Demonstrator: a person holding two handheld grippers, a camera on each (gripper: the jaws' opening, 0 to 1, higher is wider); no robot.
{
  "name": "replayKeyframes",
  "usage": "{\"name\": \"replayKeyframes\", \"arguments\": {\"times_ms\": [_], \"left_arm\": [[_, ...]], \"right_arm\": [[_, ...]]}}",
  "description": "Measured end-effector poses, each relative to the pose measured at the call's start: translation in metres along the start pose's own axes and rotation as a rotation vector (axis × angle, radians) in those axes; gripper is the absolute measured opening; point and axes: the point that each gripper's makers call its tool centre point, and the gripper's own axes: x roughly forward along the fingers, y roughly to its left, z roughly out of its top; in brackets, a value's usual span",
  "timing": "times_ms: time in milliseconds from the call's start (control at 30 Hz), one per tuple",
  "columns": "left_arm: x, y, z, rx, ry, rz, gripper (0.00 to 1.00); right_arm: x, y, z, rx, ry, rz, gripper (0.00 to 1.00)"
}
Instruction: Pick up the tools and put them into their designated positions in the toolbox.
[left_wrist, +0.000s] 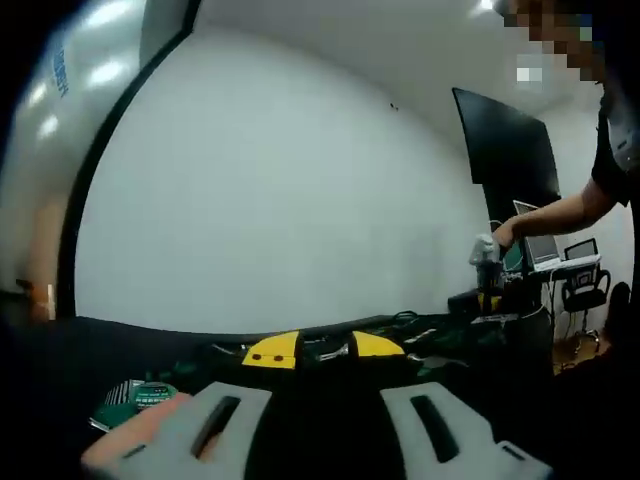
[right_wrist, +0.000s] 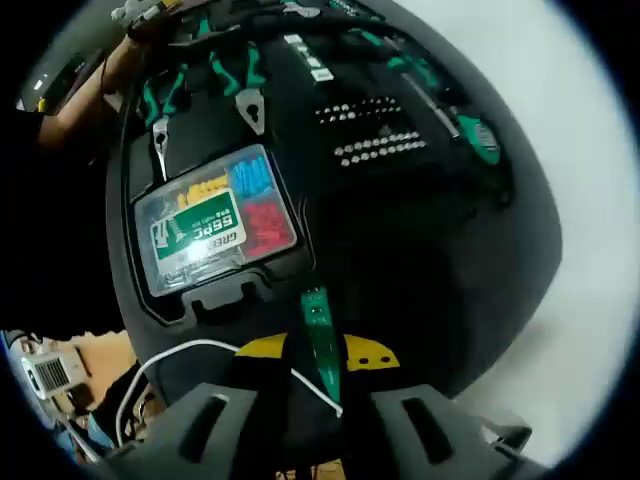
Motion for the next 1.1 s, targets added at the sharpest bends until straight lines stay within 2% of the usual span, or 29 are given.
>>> {"name": "replayKeyframes", "arguments": {"times_ms": [67,100,133,233,300,367,400,467,600,733,833,900,933,1033,1067,1100], "left_arm": [[0.0,-0.001,0.001,-0.005,-0.005,0.003,0.16],[0.0,-0.001,0.001,-0.007,-0.004,0.004,0.16],[0.0,0.0,0.0,-0.008,-0.001,0.004,0.16],[0.0,0.0,-0.002,-0.005,0.006,0.004,0.16],[0.0,0.0,-0.003,-0.001,0.01,0.007,0.16],[0.0,0.001,-0.004,-0.001,0.012,0.009,0.16],[0.0,0.002,-0.004,-0.001,0.012,0.01,0.16],[0.0,0.001,-0.004,-0.001,0.013,0.01,0.16],[0.002,0.005,-0.009,0.009,0.036,0.02,0.16],[0.001,0.006,-0.009,0.013,0.038,0.031,0.16],[0.0,0.009,-0.01,0.017,0.041,0.048,0.16],[0.001,0.009,-0.011,0.016,0.048,0.047,0.16],[0.001,0.009,-0.012,0.019,0.052,0.046,0.16],[0.001,0.008,-0.015,0.021,0.065,0.047,0.16],[0.001,0.008,-0.015,0.021,0.066,0.048,0.16],[0.001,0.009,-0.015,0.022,0.067,0.049,0.16]], "right_arm": [[0.006,0.004,0.001,0.008,0.016,-0.001,0.17],[0.007,0.006,-0.003,0.02,0.047,0.011,0.11],[0.007,0.005,-0.003,0.017,0.043,-0.002,0.11],[-0.011,0.0,-0.007,0.016,0.054,-0.02,0.1],[-0.024,-0.009,-0.009,0.086,0.019,-0.027,0.1],[-0.033,-0.025,-0.009,0.121,-0.025,-0.081,0.1],[-0.036,-0.031,-0.01,0.157,-0.039,-0.084,0.1],[-0.043,-0.037,-0.005,0.173,-0.091,-0.092,0.1],[-0.061,-0.041,0.025,0.202,-0.229,-0.102,0.1],[-0.076,-0.034,0.062,0.126,-0.289,-0.097,0.1],[-0.086,-0.036,0.09,0.033,-0.254,-0.137,0.1],[-0.088,-0.027,0.12,-0.022,-0.235,-0.093,0.1],[-0.089,-0.025,0.131,-0.037,-0.223,-0.083,0.1],[-0.085,-0.029,0.161,-0.118,-0.15,-0.099,0.1],[-0.082,-0.029,0.177,-0.131,-0.145,-0.096,0.1],[-0.078,-0.028,0.185,-0.14,-0.128,-0.078,0.1]]}}
